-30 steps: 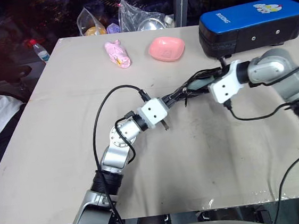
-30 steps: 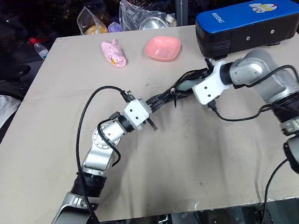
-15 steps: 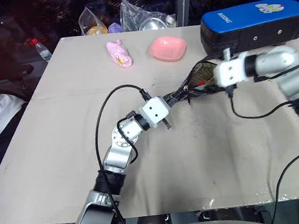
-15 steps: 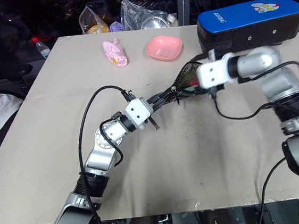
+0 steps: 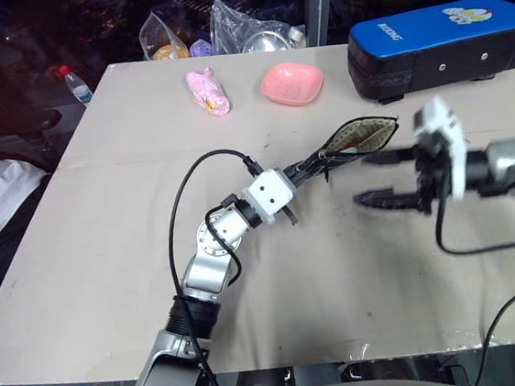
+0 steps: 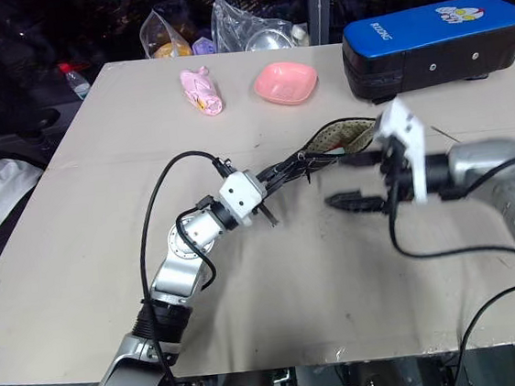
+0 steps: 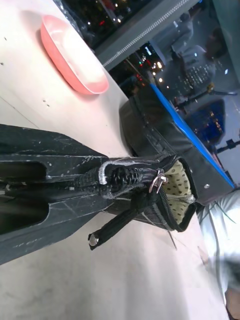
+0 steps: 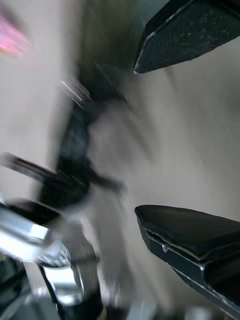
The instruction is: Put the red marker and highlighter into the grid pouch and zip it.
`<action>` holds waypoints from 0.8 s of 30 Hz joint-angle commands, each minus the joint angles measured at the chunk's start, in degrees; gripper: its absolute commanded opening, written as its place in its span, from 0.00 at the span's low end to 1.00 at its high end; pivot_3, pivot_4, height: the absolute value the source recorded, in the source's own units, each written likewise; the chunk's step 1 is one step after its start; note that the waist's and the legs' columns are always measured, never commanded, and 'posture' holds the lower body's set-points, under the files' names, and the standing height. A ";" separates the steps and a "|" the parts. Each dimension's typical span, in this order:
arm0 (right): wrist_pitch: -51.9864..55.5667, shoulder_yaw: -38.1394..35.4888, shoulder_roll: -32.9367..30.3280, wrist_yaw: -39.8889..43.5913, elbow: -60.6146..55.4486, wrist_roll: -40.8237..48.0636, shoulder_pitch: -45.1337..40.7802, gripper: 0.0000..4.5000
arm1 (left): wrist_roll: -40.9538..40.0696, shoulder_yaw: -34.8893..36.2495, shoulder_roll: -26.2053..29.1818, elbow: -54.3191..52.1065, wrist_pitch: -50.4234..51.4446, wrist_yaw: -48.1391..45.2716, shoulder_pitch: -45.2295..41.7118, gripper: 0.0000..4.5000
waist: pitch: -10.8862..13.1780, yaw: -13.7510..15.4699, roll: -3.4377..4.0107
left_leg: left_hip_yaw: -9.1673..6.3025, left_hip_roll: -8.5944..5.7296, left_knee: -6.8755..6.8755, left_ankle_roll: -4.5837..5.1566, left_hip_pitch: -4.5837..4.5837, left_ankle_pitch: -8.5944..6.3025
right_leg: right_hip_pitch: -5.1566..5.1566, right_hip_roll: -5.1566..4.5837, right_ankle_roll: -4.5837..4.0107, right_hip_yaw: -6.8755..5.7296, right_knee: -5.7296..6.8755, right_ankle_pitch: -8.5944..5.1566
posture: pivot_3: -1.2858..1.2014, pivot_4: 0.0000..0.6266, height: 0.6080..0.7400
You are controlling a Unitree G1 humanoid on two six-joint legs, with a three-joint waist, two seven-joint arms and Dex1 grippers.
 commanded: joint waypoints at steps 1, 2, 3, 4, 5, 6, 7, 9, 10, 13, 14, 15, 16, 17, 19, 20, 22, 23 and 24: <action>3.29 -0.55 4.90 -9.61 -0.43 -1.12 -0.32 0.94 | -1.17 -0.83 -0.54 -0.91 -0.68 -1.06 -0.86 0.00 | -0.02 0.04 -0.04 | -0.01 -0.01 0.04 0.01 0.00 0.00 | 0.00 0.02 -0.01 -0.02 0.01 0.00 | 0.52 0.24 1.00; 3.87 -0.47 6.57 -11.46 0.06 -1.18 -0.48 0.94 | -1.30 -1.01 -0.53 -1.02 -0.61 -1.41 -0.85 0.00 | -0.06 0.03 -0.10 | -0.04 -0.05 0.02 0.00 0.00 0.00 | 0.01 0.03 -0.01 -0.02 0.00 0.00 | 0.52 0.24 1.00; 4.66 -0.73 8.80 -13.63 0.65 -1.12 -0.86 0.94 | -1.42 -1.22 -0.46 -1.10 -0.52 -1.83 -0.78 0.00 | -0.06 0.05 -0.10 | -0.05 -0.04 0.02 -0.02 0.00 0.01 | 0.00 0.06 -0.01 -0.02 0.00 0.00 | 0.52 0.24 1.00; 5.24 -1.02 10.78 -15.51 1.15 -1.10 -1.29 0.94 | -1.52 -1.38 -0.36 -1.13 -0.46 -2.22 -0.72 0.00 | -0.06 0.08 -0.10 | -0.04 -0.05 0.02 -0.03 -0.02 0.02 | 0.00 0.07 0.00 -0.02 0.00 0.00 | 0.52 0.24 1.00; 5.90 -1.40 12.81 -17.30 1.67 -0.93 -1.93 0.94 | -1.60 -1.56 -0.17 -1.18 -0.38 -2.73 -0.65 0.00 | -0.06 0.11 -0.10 | -0.05 -0.06 0.01 -0.04 -0.03 0.02 | 0.00 0.08 0.00 -0.03 0.00 0.00 | 0.52 0.24 1.00; 6.62 -1.84 14.46 -18.75 2.01 -0.59 -2.49 0.94 | -1.63 -1.69 0.01 -1.23 -0.34 -3.16 -0.59 0.00 | -0.06 0.13 -0.10 | -0.04 -0.06 0.02 -0.04 -0.03 0.03 | 0.00 0.10 0.01 -0.03 -0.01 0.00 | 0.52 0.24 1.00; 7.45 -2.53 16.24 -20.22 2.32 -0.03 -3.08 0.94 | -1.61 -1.75 0.19 -1.27 -0.30 -3.50 -0.53 0.00 | -0.06 0.14 -0.09 | -0.04 -0.06 0.02 -0.04 -0.04 0.03 | -0.01 0.12 0.01 -0.03 -0.02 0.00 | 0.52 0.24 1.00; 9.22 -4.16 19.67 -23.06 2.91 1.14 -4.01 0.94 | -1.56 -1.77 0.41 -1.21 -0.24 -4.02 -0.40 0.00 | -0.06 0.15 -0.09 | -0.02 -0.07 0.01 -0.04 -0.05 0.03 | -0.01 0.12 0.02 -0.03 -0.04 -0.01 | 0.52 0.24 1.00; 10.39 -5.22 21.61 -24.69 3.21 1.71 -4.38 0.94 | -1.42 -1.95 0.62 -1.07 -0.31 -4.40 -0.26 0.00 | -0.06 0.16 -0.09 | -0.03 -0.06 0.01 -0.04 -0.05 0.03 | -0.01 0.13 0.02 -0.04 -0.05 -0.01 | 0.52 0.24 1.00; 12.63 -6.78 24.75 -27.68 3.47 2.28 -5.10 0.94 | -0.51 -2.51 1.27 -0.56 -1.04 -5.24 -0.07 0.00 | -0.06 0.22 -0.09 | -0.03 -0.06 0.01 -0.04 -0.05 0.03 | -0.01 0.14 0.02 -0.05 -0.04 -0.01 | 0.52 0.24 1.00; 13.05 -6.95 25.13 -28.20 3.44 2.37 -5.24 0.94 | -0.27 -2.65 1.43 -0.46 -1.25 -5.34 -0.07 0.00 | -0.06 0.23 -0.09 | -0.03 -0.06 0.01 -0.04 -0.06 0.03 | -0.01 0.13 0.02 -0.05 -0.05 -0.01 | 0.52 0.24 1.00; 13.49 -7.18 25.52 -28.84 3.45 2.44 -5.31 0.94 | 0.21 -2.88 1.66 -0.42 -1.56 -5.30 -0.09 0.00 | -0.06 0.24 -0.09 | -0.03 -0.08 0.01 -0.04 -0.06 0.03 | -0.01 0.13 0.02 -0.05 -0.05 -0.01 | 0.52 0.24 1.00; 13.82 -7.41 25.85 -29.43 3.55 2.48 -5.35 0.89 | 0.64 -3.05 1.83 -0.31 -1.91 -5.22 -0.18 0.00 | -0.06 0.24 -0.09 | -0.03 -0.08 0.01 -0.04 -0.06 0.03 | -0.01 0.12 0.02 -0.05 -0.05 -0.01 | 0.52 0.24 1.00; 14.00 -7.56 26.03 -29.80 3.66 2.50 -5.37 0.81 | 0.86 -3.14 1.89 -0.16 -2.14 -5.19 -0.26 0.00 | -0.06 0.21 -0.09 | -0.03 -0.09 0.01 -0.03 -0.07 0.02 | -0.01 0.12 0.02 -0.05 -0.06 -0.01 | 0.52 0.24 1.00; 14.24 -7.77 26.20 -30.29 3.79 2.61 -5.41 0.63 | 1.05 -3.16 1.88 0.08 -2.39 -5.16 -0.34 0.00 | -0.06 0.14 -0.09 | -0.04 -0.10 0.00 -0.03 -0.07 0.02 | -0.01 0.13 0.02 -0.05 -0.05 -0.01 | 0.52 0.24 1.00; 14.33 -7.87 26.19 -30.48 3.87 2.65 -5.45 0.59 | 1.16 -3.15 1.89 0.24 -2.52 -5.10 -0.40 0.00 | -0.06 0.13 -0.09 | -0.04 -0.10 0.00 -0.03 -0.07 0.02 | -0.01 0.13 0.02 -0.05 -0.05 -0.01 | 0.52 0.24 1.00; 14.51 -8.22 26.03 -30.77 4.10 2.83 -5.48 0.43 | 1.39 -3.20 1.98 0.41 -2.75 -4.99 -0.42 0.00 | -0.06 0.10 -0.09 | -0.05 -0.10 0.00 -0.03 -0.07 0.02 | -0.01 0.13 0.03 -0.05 -0.05 -0.01 | 0.52 0.24 1.00; 14.53 -8.38 25.87 -30.86 4.22 2.91 -5.46 0.34 | 1.53 -3.21 2.03 0.46 -2.88 -4.95 -0.35 0.00 | -0.06 0.10 -0.09 | -0.05 -0.10 0.00 -0.03 -0.07 0.02 | -0.01 0.13 0.03 -0.05 -0.05 -0.01 | 0.52 0.24 1.00; 14.57 -8.50 25.70 -30.92 4.29 3.02 -5.43 0.24 | 1.66 -3.20 2.06 0.46 -2.96 -4.91 -0.29 0.00 | -0.06 0.08 -0.09 | -0.05 -0.10 0.00 -0.03 -0.07 0.02 | -0.01 0.13 0.03 -0.05 -0.05 -0.01 | 0.52 0.24 1.00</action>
